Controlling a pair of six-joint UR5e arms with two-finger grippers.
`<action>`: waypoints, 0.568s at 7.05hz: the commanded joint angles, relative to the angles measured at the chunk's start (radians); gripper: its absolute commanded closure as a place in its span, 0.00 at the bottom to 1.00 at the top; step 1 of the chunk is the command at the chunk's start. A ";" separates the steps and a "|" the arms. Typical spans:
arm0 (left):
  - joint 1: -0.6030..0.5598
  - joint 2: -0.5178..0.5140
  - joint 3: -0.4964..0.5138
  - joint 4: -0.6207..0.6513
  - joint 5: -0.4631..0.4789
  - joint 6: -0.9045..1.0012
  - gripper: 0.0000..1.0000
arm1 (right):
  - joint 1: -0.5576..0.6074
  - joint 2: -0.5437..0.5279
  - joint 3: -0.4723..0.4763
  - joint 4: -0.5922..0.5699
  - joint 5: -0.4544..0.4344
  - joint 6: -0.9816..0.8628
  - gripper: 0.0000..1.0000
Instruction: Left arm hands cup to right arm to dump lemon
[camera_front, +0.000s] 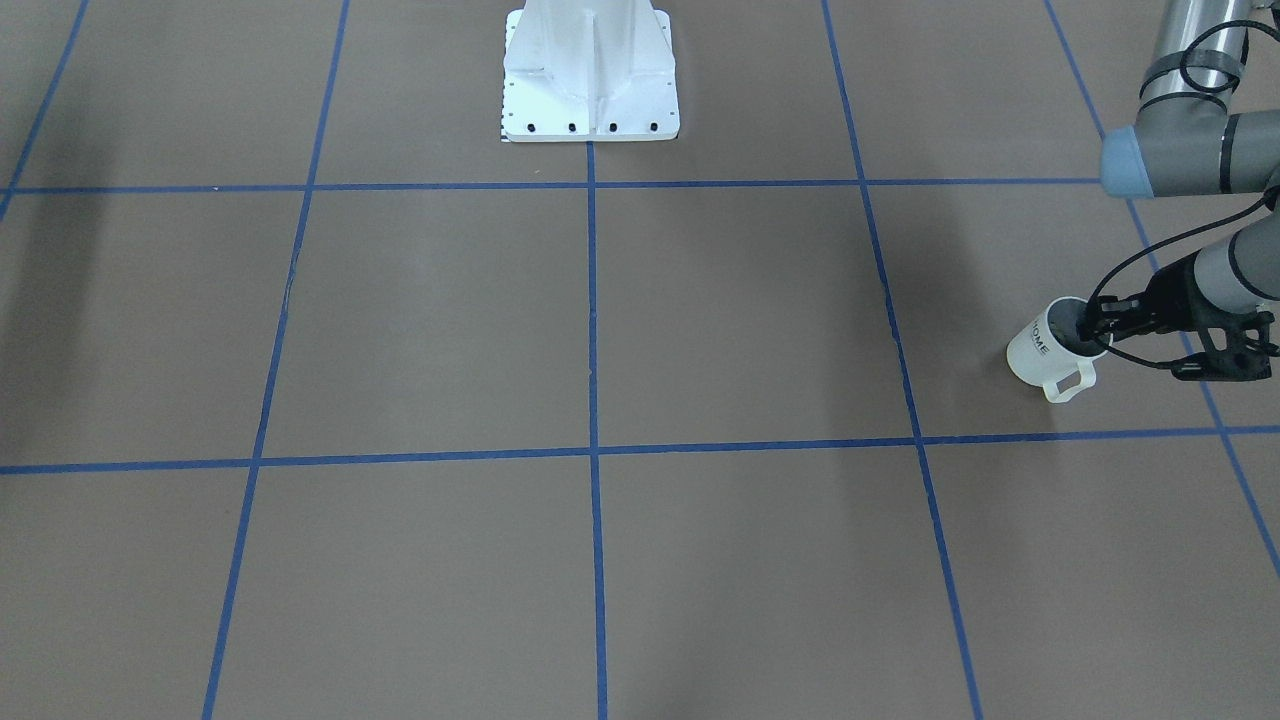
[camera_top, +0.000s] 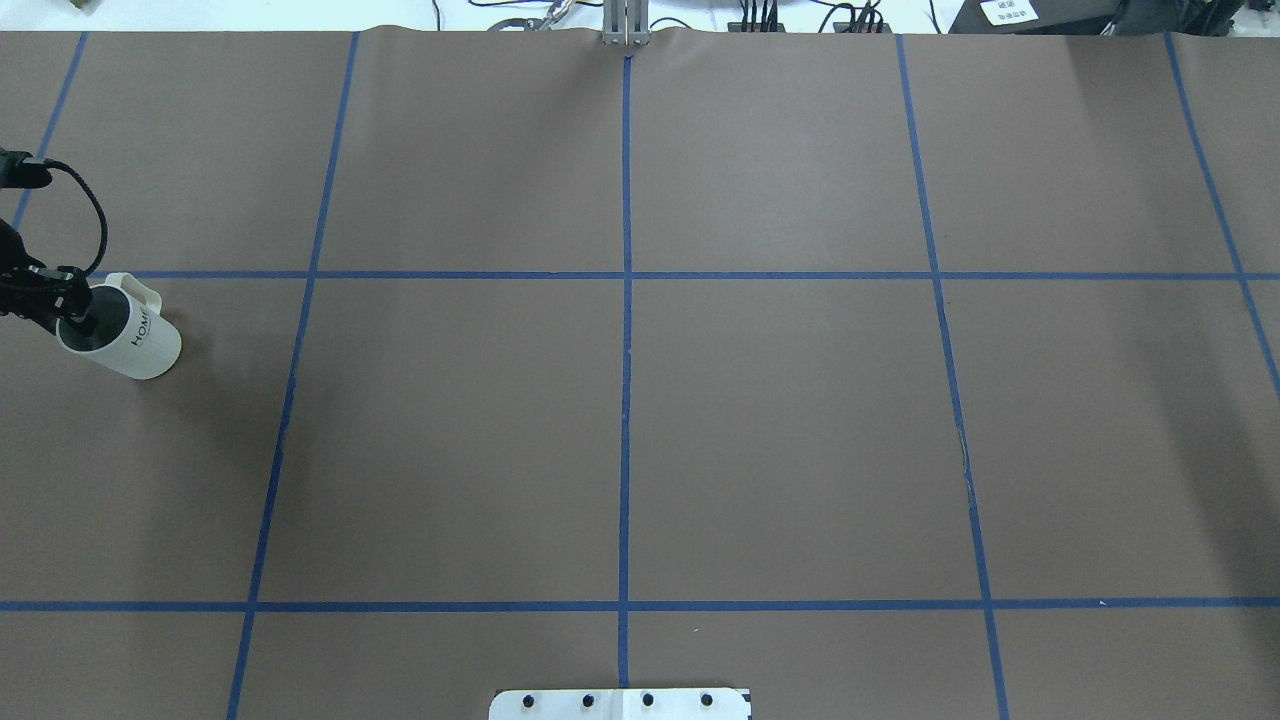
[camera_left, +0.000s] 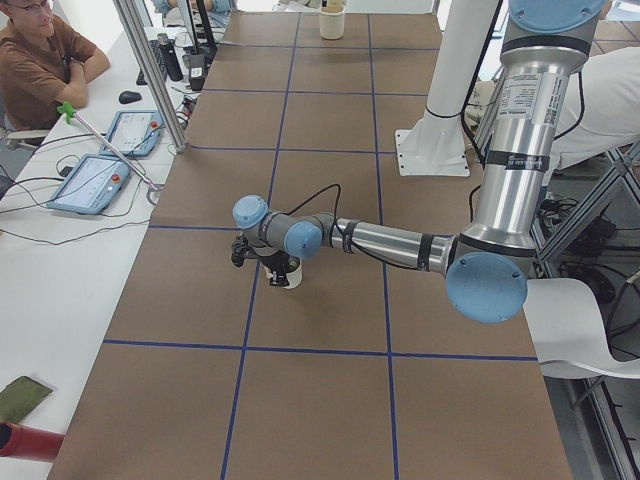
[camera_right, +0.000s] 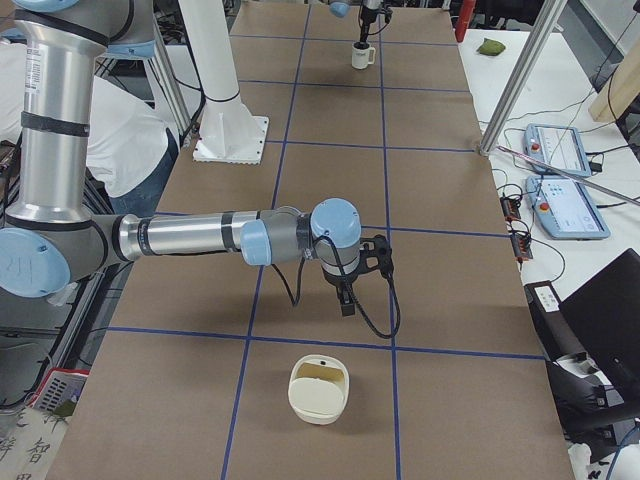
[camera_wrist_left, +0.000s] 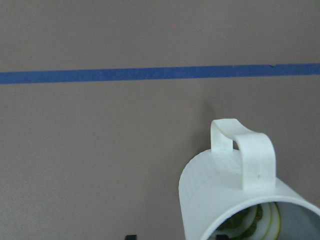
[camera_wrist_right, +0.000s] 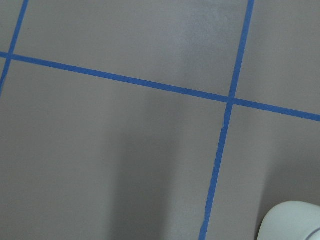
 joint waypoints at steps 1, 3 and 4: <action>0.001 -0.036 -0.009 0.014 -0.092 -0.004 1.00 | -0.002 0.001 0.000 0.015 0.013 -0.003 0.00; -0.004 -0.127 -0.067 0.218 -0.142 -0.175 1.00 | -0.003 -0.004 -0.009 0.113 0.065 0.003 0.00; -0.006 -0.183 -0.129 0.326 -0.137 -0.205 1.00 | -0.005 -0.004 -0.012 0.120 0.123 0.003 0.00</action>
